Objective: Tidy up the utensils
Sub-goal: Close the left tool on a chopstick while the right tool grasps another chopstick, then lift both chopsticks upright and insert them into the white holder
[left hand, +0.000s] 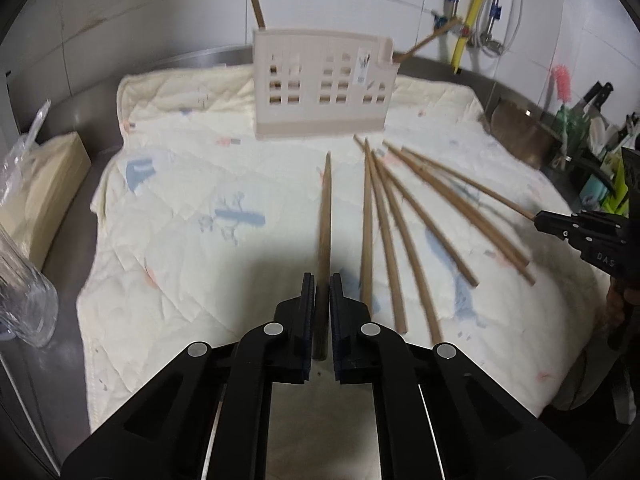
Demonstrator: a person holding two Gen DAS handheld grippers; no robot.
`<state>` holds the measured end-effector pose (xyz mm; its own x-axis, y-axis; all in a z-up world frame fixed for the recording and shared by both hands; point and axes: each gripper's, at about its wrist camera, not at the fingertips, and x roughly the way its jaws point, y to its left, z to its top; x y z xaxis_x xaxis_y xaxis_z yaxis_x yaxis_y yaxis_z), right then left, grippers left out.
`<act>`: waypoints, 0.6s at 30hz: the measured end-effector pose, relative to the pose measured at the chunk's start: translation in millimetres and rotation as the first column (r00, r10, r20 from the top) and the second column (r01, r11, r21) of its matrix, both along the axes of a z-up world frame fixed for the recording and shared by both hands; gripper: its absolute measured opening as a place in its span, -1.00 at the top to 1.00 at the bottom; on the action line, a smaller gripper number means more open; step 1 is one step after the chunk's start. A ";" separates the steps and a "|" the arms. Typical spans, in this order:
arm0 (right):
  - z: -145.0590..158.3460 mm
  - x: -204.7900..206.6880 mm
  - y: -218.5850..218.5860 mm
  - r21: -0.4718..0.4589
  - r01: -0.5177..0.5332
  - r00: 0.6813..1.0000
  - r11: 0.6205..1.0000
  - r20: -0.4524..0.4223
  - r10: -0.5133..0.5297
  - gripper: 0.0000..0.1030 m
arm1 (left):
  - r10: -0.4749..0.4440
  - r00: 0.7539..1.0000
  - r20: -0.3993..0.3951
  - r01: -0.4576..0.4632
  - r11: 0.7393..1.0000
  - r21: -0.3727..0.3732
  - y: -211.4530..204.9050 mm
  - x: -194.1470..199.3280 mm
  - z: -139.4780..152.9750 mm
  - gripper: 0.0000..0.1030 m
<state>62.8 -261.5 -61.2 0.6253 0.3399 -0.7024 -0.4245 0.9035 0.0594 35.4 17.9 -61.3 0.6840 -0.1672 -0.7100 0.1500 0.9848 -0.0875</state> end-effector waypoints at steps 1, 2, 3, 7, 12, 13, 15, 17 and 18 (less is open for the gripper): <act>6.1 -0.6 0.4 0.001 -0.002 1.000 1.000 0.017 0.002 0.87 | -0.001 1.000 0.011 0.001 1.000 -0.004 0.0 -0.2 5.1 0.88; 12.1 -0.9 0.9 0.004 -0.005 0.999 1.000 0.033 0.004 0.87 | -0.003 1.000 0.024 0.003 1.000 -0.008 0.1 0.1 11.5 0.88; 19.9 -1.0 1.8 0.007 -0.008 0.999 1.000 0.054 0.007 0.87 | -0.007 0.999 0.039 0.007 1.000 -0.013 0.2 0.9 18.9 0.88; 47.9 4.2 5.0 0.016 -0.023 0.992 1.000 0.126 0.020 0.87 | -0.016 0.996 0.087 0.018 1.000 -0.012 -1.3 8.6 43.5 0.88; 80.0 20.1 13.6 0.033 -0.039 0.979 0.999 0.201 0.031 0.87 | -0.042 0.989 0.140 0.041 0.999 0.010 -9.5 24.4 71.0 0.88; 85.4 23.0 14.7 0.034 -0.042 0.977 0.999 0.211 0.034 0.87 | -0.048 0.987 0.151 0.046 0.999 0.017 -11.5 29.2 77.6 0.88; 99.4 32.9 17.9 0.040 -0.051 0.972 0.998 0.232 0.041 0.88 | -0.057 0.985 0.162 0.054 0.998 0.022 -13.4 36.6 86.8 0.88; 112.2 42.5 19.9 0.043 -0.058 0.969 0.997 0.244 0.046 0.88 | -0.065 0.983 0.171 0.062 0.998 0.024 -15.3 44.3 96.8 0.88; 117.9 46.3 21.0 0.042 -0.061 0.968 0.997 0.248 0.048 0.88 | -0.067 0.983 0.172 0.064 0.998 0.026 -15.6 48.1 100.4 0.88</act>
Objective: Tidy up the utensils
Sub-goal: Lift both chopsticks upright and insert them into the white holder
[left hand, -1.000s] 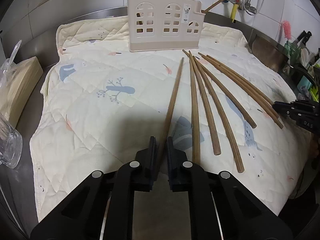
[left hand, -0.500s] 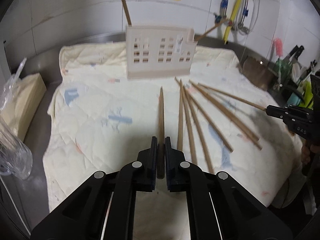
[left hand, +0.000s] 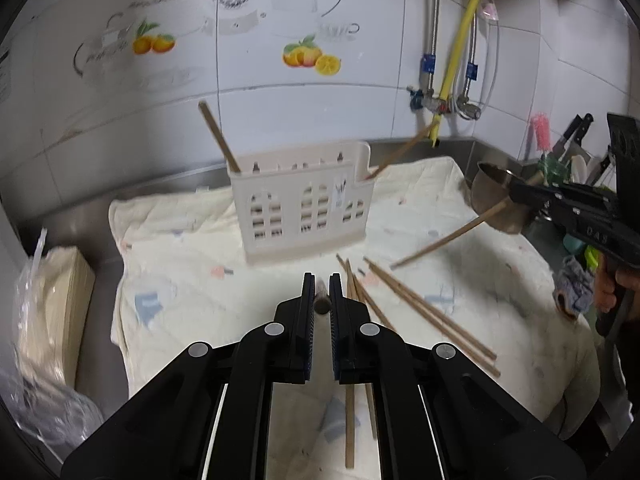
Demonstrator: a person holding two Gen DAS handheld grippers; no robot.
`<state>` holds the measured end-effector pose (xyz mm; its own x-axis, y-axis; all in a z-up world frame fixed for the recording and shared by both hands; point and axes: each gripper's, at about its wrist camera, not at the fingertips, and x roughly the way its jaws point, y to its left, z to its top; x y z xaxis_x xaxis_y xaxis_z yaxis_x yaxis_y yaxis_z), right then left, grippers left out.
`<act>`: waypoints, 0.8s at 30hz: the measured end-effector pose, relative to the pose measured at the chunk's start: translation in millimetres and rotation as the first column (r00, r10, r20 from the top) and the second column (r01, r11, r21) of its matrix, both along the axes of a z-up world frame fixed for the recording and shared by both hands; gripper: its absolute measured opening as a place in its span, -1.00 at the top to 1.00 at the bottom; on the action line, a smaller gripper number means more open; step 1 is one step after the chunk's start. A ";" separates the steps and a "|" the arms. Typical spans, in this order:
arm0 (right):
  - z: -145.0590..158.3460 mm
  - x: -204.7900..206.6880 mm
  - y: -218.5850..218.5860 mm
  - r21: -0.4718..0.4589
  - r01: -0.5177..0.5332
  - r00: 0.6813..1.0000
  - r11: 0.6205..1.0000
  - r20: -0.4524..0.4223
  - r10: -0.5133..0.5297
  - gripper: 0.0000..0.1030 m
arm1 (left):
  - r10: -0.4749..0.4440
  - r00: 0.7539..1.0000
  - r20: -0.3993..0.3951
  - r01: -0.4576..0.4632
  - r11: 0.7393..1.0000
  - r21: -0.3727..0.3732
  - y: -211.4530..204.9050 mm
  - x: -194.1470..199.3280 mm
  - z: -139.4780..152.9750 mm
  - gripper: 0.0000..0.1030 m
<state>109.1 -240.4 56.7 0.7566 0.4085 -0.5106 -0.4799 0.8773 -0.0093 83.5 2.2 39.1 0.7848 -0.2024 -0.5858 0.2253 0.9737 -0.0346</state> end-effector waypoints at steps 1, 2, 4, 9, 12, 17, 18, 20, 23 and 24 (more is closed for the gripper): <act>7.4 5.6 1.0 0.001 -0.003 1.000 1.000 0.006 0.003 0.88 | -0.003 1.000 0.002 0.003 1.000 0.001 -0.5 5.3 5.7 0.88; 13.6 9.8 1.8 0.002 -0.008 1.000 1.000 0.009 0.008 0.88 | -0.007 1.000 0.003 0.007 1.000 0.001 0.1 7.9 8.9 0.88; 27.9 18.0 3.6 0.001 -0.019 1.000 1.000 0.017 0.019 0.88 | -0.012 1.000 0.009 0.012 1.000 0.005 -0.5 16.5 19.6 0.88; 63.0 34.7 10.1 0.009 -0.050 0.998 0.999 0.037 0.049 0.88 | -0.025 1.000 0.017 0.025 0.999 0.026 -5.5 34.9 38.0 0.88; 76.9 42.8 13.6 0.013 -0.062 0.997 0.998 0.047 0.061 0.88 | -0.032 0.999 0.023 0.031 0.999 0.025 -6.4 45.2 50.3 0.88; 103.0 58.5 20.4 0.028 -0.076 0.995 0.997 0.072 0.074 0.88 | -0.036 0.997 0.069 0.034 0.999 0.020 -4.3 57.8 87.0 0.88; 108.9 61.8 22.2 0.029 -0.077 0.994 0.997 0.081 0.075 0.88 | -0.037 0.996 0.082 0.035 0.999 0.022 -4.0 59.7 94.7 0.88; 115.9 66.1 24.9 0.031 -0.078 0.993 0.997 0.094 0.074 0.88 | -0.038 0.993 0.111 0.036 0.999 0.023 -2.9 64.7 113.2 0.88; 125.7 74.2 29.3 0.042 -0.079 0.992 0.996 0.105 0.074 0.88 | -0.030 0.988 0.152 0.026 0.999 0.029 -2.4 73.4 137.5 0.88; 127.5 75.7 30.6 0.044 -0.079 0.991 0.996 0.107 0.074 0.88 | -0.028 0.986 0.164 0.024 0.999 0.027 -1.8 76.0 144.1 0.88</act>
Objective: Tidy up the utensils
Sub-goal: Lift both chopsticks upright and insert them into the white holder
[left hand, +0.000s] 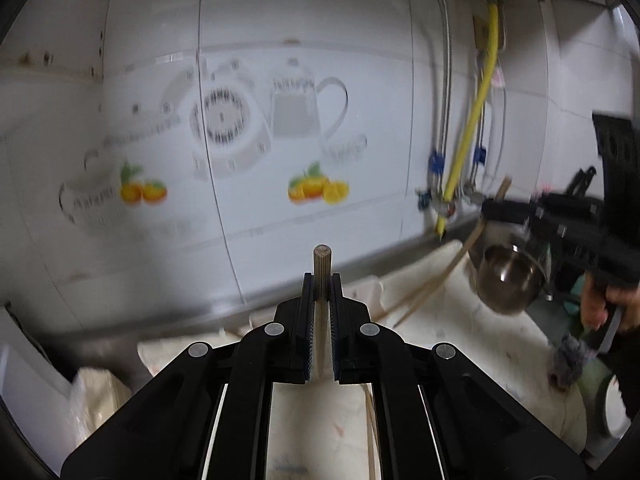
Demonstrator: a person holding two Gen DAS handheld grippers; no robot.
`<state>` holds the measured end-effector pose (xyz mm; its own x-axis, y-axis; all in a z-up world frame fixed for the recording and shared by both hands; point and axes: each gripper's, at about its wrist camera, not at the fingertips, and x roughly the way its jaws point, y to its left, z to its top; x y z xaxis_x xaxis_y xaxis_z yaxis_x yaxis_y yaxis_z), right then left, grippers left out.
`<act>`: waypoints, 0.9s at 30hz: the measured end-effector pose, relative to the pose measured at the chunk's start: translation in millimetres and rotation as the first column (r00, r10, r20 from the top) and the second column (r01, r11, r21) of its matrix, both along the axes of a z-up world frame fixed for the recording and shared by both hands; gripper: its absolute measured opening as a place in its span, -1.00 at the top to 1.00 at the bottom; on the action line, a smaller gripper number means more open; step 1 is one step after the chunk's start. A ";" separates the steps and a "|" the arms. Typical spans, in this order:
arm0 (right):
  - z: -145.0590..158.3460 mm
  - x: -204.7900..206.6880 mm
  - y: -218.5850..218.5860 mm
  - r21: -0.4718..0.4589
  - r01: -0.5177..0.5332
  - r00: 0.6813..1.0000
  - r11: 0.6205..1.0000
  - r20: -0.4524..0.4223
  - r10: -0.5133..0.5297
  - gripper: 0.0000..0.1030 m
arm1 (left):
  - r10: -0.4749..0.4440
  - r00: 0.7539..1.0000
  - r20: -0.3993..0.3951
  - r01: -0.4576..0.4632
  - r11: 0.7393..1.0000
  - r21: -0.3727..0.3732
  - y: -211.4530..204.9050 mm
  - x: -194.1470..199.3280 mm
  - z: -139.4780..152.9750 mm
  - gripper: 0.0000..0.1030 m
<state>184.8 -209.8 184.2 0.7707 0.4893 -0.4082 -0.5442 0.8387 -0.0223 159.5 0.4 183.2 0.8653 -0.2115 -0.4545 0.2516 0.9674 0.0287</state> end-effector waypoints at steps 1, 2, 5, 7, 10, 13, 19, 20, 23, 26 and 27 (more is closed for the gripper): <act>2.2 3.2 2.1 0.000 0.001 1.000 1.000 0.005 -0.001 0.88 | 0.004 1.000 0.012 -0.004 1.000 -0.001 0.5 2.4 6.2 0.88; 4.0 6.1 4.2 -0.001 0.004 1.000 1.000 0.012 -0.004 0.88 | 0.009 1.000 0.029 -0.009 1.000 -0.003 2.0 6.2 13.7 0.88; 7.3 17.1 8.8 0.010 0.008 1.000 1.000 0.011 -0.008 0.88 | 0.036 0.997 0.063 -0.036 0.999 -0.005 5.0 16.2 25.5 0.88; 5.9 25.2 12.6 0.010 0.012 1.000 1.000 0.005 -0.012 0.88 | 0.053 0.996 0.073 -0.052 0.999 -0.016 8.3 25.1 27.2 0.88; -3.3 37.7 18.6 0.001 0.021 1.000 1.000 -0.016 -0.020 0.88 | 0.079 0.994 0.073 -0.077 0.996 -0.033 14.2 37.2 19.5 0.88; -15.5 47.9 22.0 -0.013 0.028 0.999 1.000 -0.039 -0.029 0.88 | 0.101 0.994 0.049 -0.099 0.994 -0.038 18.3 49.4 2.1 0.88; -39.0 61.0 22.5 -0.027 0.035 0.995 0.999 -0.090 -0.038 0.88 | 0.124 0.992 -0.026 -0.125 0.991 -0.054 29.5 66.1 -33.5 0.88; -42.7 62.6 22.9 -0.030 0.036 0.994 0.999 -0.097 -0.039 0.88 | 0.126 0.991 -0.040 -0.128 0.990 -0.056 31.0 68.1 -39.9 0.88; -51.1 65.9 23.5 -0.035 0.039 0.992 0.999 -0.115 -0.043 0.87 | 0.131 0.989 -0.065 -0.134 0.990 -0.051 32.6 70.8 -50.9 0.88; -56.2 68.9 23.4 -0.037 0.043 0.990 0.998 -0.130 -0.047 0.87 | 0.136 0.988 -0.073 -0.140 0.989 -0.038 31.3 71.6 -57.4 0.84; -56.6 69.2 23.0 -0.037 0.046 0.990 0.998 -0.130 -0.050 0.86 | 0.134 0.988 -0.076 -0.137 0.990 -0.036 30.3 71.2 -58.3 0.84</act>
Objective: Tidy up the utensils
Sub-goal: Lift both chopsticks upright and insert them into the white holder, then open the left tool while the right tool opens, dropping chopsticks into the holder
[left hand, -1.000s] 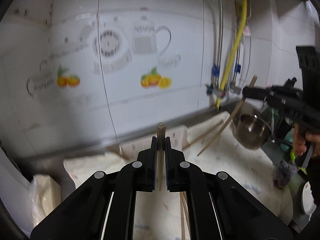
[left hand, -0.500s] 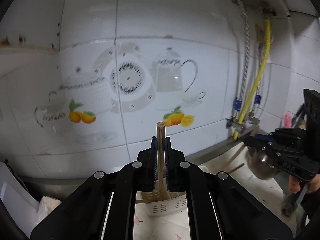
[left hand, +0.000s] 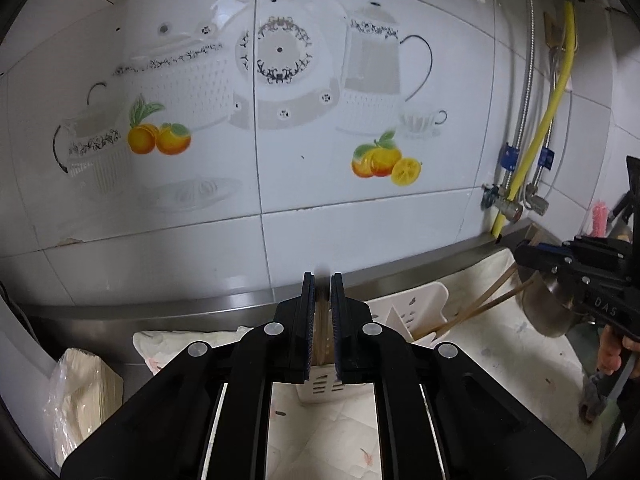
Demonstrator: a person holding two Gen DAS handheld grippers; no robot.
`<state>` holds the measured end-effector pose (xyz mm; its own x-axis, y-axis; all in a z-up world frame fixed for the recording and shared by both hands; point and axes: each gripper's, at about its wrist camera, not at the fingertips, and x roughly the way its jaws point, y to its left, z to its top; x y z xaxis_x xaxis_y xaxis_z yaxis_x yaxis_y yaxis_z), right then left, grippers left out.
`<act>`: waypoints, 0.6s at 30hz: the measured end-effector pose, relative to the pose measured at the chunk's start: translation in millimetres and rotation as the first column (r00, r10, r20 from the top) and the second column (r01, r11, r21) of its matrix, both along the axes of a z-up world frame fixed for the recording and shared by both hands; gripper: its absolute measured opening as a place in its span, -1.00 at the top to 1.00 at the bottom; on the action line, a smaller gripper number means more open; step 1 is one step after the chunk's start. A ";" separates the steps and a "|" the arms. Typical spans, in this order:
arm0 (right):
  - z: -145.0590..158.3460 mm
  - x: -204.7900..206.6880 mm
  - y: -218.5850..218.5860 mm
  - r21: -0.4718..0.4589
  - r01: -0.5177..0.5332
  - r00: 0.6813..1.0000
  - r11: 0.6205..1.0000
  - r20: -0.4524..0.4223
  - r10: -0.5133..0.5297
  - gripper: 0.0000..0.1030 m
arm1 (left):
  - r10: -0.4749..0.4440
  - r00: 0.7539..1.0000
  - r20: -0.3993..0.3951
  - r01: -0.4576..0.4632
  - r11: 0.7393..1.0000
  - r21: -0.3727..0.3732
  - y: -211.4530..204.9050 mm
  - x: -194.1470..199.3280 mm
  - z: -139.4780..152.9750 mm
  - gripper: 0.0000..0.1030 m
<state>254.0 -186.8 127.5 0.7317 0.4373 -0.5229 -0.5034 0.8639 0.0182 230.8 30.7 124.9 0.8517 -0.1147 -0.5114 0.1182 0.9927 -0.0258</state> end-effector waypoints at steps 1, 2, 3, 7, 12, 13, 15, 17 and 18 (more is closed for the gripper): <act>-0.2 -0.1 -0.6 0.000 0.003 1.000 1.000 0.002 -0.003 0.86 | -0.003 1.000 -0.005 0.003 1.000 -0.002 -0.4 0.1 -1.0 0.82; 0.0 0.0 -1.0 0.000 0.004 1.000 1.000 0.003 -0.004 0.86 | -0.006 1.000 -0.009 0.006 1.000 -0.007 -1.0 -0.1 -1.2 0.70; 0.7 -0.4 -1.7 0.000 0.006 1.000 1.000 0.006 -0.006 0.85 | -0.009 1.000 -0.010 0.009 1.000 -0.012 -0.9 -0.9 -1.4 0.60; 7.2 -8.5 -7.1 0.007 0.011 0.999 1.000 0.031 -0.012 0.84 | 0.002 1.000 0.009 -0.002 1.000 0.011 -2.6 -9.8 1.6 0.38; 12.2 -29.1 -16.7 0.025 0.007 0.998 1.000 0.061 -0.008 0.71 | 0.002 0.999 0.041 -0.003 1.000 0.021 -3.9 -33.1 8.4 0.20; 11.3 -36.7 -19.1 0.028 0.003 0.998 1.000 0.066 -0.005 0.69 | 0.001 0.999 0.042 -0.002 1.000 0.021 -4.5 -35.7 8.7 0.14; 7.6 -49.1 -21.3 0.028 -0.004 0.998 1.000 0.069 0.002 0.66 | -0.010 0.999 0.049 0.009 1.000 0.021 -7.7 -49.2 6.7 0.04; 2.5 -60.4 -23.2 0.023 -0.012 0.998 1.000 0.069 0.010 0.63 | -0.028 0.999 0.043 0.027 1.000 0.011 -10.3 -61.9 1.4 0.00; -2.5 -68.4 -24.4 0.019 -0.017 0.998 1.000 0.067 0.016 0.53 | -0.033 0.999 0.038 0.033 0.999 0.006 -11.0 -66.2 -1.3 -0.02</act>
